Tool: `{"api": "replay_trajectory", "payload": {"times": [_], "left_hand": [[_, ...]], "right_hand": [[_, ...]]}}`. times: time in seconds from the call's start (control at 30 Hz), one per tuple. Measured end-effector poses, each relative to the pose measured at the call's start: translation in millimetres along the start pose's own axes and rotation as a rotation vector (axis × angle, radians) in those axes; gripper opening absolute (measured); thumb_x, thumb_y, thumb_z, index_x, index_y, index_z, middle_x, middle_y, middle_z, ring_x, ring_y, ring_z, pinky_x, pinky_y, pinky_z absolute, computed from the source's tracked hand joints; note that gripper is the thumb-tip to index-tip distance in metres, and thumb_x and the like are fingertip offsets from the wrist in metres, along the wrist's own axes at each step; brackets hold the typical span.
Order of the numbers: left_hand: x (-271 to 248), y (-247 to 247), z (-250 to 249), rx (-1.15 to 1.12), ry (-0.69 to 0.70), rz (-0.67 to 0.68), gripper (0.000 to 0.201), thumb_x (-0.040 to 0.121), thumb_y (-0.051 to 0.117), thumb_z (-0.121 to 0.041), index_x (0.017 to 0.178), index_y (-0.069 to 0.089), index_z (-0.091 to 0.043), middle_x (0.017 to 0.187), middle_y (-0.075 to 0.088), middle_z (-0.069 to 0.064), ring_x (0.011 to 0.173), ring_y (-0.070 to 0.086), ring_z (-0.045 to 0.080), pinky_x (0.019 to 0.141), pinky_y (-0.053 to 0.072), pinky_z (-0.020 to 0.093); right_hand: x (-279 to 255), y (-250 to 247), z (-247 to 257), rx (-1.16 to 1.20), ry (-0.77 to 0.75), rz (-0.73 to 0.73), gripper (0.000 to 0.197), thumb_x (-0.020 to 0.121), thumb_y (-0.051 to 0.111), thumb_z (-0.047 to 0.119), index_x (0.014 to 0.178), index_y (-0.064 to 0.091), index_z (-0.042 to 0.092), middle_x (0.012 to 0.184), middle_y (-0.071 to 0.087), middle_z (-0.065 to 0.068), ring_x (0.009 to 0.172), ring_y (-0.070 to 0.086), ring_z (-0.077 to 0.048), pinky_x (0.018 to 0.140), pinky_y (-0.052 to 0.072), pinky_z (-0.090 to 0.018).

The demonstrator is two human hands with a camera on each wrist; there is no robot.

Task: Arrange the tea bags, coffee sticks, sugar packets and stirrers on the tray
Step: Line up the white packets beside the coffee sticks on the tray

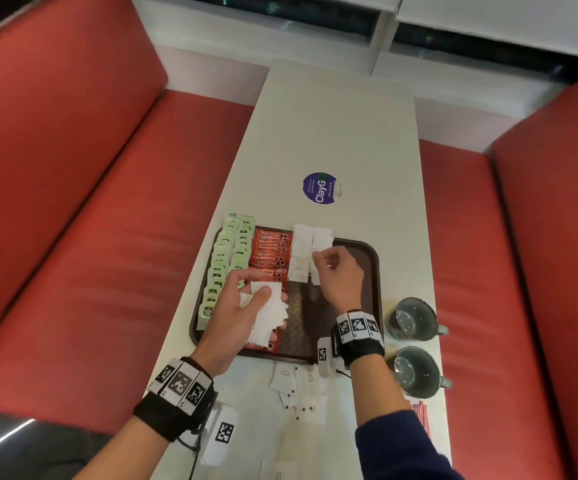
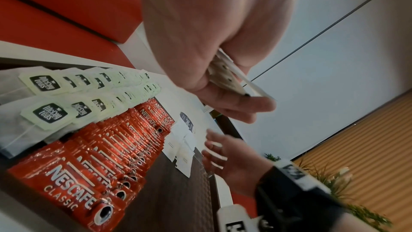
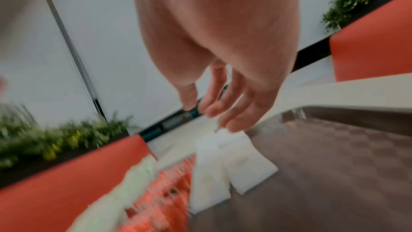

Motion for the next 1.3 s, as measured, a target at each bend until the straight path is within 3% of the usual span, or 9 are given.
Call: {"api": "replay_trajectory", "payload": {"times": [0.1,0.2,0.37,0.53,0.7,0.83,0.97,1.17,1.3], "left_hand": [[2,-4,3,0.027,-0.004,-0.046,0.029,0.108,0.064,-0.016,0.135,0.055,-0.023,0.117,0.070,0.002,0.087,0.079,0.014,0.060,0.061,0.026],[1,-4,2,0.096,0.054,-0.030,0.032,0.105,0.071,-0.027,0.133,0.055,-0.028,0.126,0.070,0.000,0.101,0.074,0.006,0.072,0.057,0.018],[-4,0,0,0.058,0.016,0.065,0.044,0.101,0.075,-0.023,0.137,0.050,-0.029,0.127,0.072,0.007,0.089,0.081,0.032,0.058,0.065,0.042],[-7,3,-6,0.059,0.002,0.066,0.035,0.100,0.076,-0.023,0.129,0.058,-0.030,0.120,0.075,0.001,0.083,0.081,0.033,0.054,0.065,0.048],[-4,-3,5,0.085,0.034,0.086,0.012,0.100,0.078,-0.023,0.109,0.070,-0.025,0.115,0.076,0.012,0.091,0.078,0.042,0.060,0.065,0.057],[-3,-1,8,0.074,0.042,0.106,0.008,0.100,0.076,-0.029,0.108,0.075,-0.030,0.117,0.074,0.015,0.097,0.078,0.037,0.059,0.065,0.054],[-4,5,6,0.017,0.035,0.122,0.030,0.096,0.075,-0.041,0.118,0.074,-0.020,0.115,0.073,0.021,0.090,0.078,0.039,0.058,0.064,0.050],[2,6,9,0.072,0.079,0.113,0.024,0.098,0.077,-0.036,0.115,0.074,-0.019,0.112,0.075,0.019,0.094,0.079,0.033,0.063,0.066,0.048],[5,5,9,0.122,0.127,0.065,0.019,0.102,0.075,-0.033,0.112,0.071,-0.018,0.108,0.074,0.015,0.097,0.076,0.028,0.060,0.066,0.043]], "right_hand": [[-43,-18,39,0.195,-0.055,0.302,0.028,0.102,0.069,0.058,0.098,0.075,0.031,0.097,0.078,0.010,0.088,0.074,-0.009,0.086,0.060,-0.034],[-81,-28,58,0.213,-0.116,0.468,0.017,0.102,0.073,0.044,0.100,0.078,0.027,0.101,0.078,0.006,0.098,0.074,-0.018,0.091,0.062,-0.042],[-90,-42,57,0.202,-0.187,0.463,0.011,0.106,0.071,0.026,0.096,0.076,0.023,0.097,0.077,0.005,0.091,0.072,-0.012,0.081,0.057,-0.028],[-85,-49,48,0.261,-0.155,0.380,0.009,0.108,0.068,0.027,0.103,0.075,0.023,0.104,0.079,0.005,0.100,0.074,-0.013,0.091,0.060,-0.040],[-86,-56,52,0.370,-0.084,0.228,0.009,0.110,0.062,0.017,0.107,0.070,0.014,0.093,0.079,-0.002,0.077,0.071,-0.012,0.068,0.057,-0.030],[-86,-57,52,0.325,-0.104,0.189,0.007,0.109,0.066,0.022,0.106,0.072,0.020,0.094,0.080,0.004,0.078,0.073,-0.013,0.072,0.060,-0.039],[-87,-55,50,0.276,-0.137,0.131,0.007,0.107,0.067,0.026,0.103,0.072,0.027,0.092,0.078,0.005,0.083,0.074,-0.018,0.076,0.061,-0.045],[-88,-54,45,0.256,-0.142,0.094,0.006,0.108,0.067,0.026,0.104,0.072,0.025,0.091,0.077,0.008,0.081,0.074,-0.014,0.073,0.060,-0.034],[-94,-48,42,0.356,-0.055,0.194,0.013,0.106,0.073,0.030,0.115,0.070,0.021,0.093,0.082,0.002,0.085,0.079,-0.020,0.081,0.066,-0.041]]}}
Point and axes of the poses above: each hand's wrist, its own x-axis towards the middle knuckle, its own y-axis out of the palm, z = x × y, the point moved 1 cm from there along x, towards the middle knuckle
